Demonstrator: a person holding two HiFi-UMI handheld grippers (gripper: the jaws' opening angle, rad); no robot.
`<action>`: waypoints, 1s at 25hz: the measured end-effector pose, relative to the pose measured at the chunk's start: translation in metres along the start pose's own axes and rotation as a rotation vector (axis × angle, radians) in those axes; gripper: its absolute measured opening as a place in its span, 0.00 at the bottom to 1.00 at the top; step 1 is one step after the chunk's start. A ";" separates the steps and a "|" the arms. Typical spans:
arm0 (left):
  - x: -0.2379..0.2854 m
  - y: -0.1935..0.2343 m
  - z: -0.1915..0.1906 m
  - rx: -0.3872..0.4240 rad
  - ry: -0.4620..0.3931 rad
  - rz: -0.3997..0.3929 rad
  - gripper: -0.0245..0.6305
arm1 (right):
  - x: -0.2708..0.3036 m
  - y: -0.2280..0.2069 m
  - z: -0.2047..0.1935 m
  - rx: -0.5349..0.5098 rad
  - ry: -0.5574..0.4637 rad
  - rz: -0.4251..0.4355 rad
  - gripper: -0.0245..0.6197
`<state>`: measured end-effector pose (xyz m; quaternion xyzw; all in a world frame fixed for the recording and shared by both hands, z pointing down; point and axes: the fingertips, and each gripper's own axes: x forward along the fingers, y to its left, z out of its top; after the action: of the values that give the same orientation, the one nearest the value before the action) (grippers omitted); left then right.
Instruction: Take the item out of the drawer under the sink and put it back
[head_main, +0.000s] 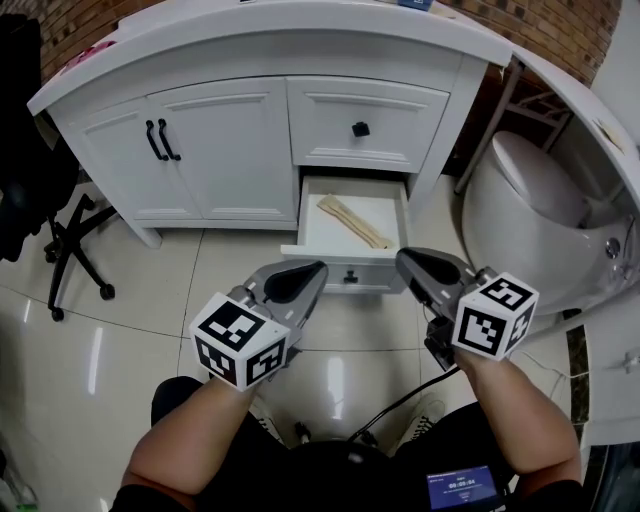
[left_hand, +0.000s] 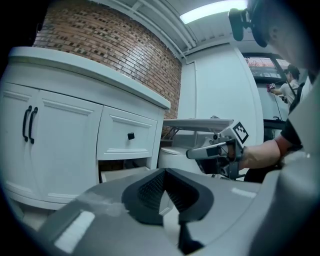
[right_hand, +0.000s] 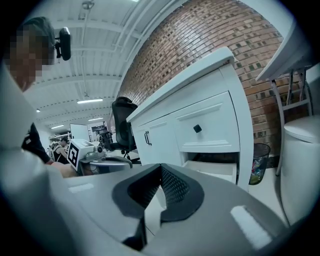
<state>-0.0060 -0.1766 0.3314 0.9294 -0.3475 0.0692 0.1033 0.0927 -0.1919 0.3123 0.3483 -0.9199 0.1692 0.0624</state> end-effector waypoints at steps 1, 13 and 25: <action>0.002 0.001 -0.001 -0.001 0.003 -0.004 0.05 | 0.005 -0.002 -0.001 0.006 0.003 0.004 0.05; 0.016 0.018 -0.004 -0.022 0.011 0.012 0.05 | 0.034 -0.033 0.014 -0.114 0.132 -0.050 0.05; 0.024 0.020 -0.007 -0.046 0.019 -0.001 0.05 | 0.128 -0.118 0.001 -0.345 0.424 -0.086 0.05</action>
<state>-0.0011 -0.2045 0.3461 0.9262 -0.3475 0.0699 0.1282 0.0747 -0.3540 0.3727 0.3279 -0.8860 0.0763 0.3188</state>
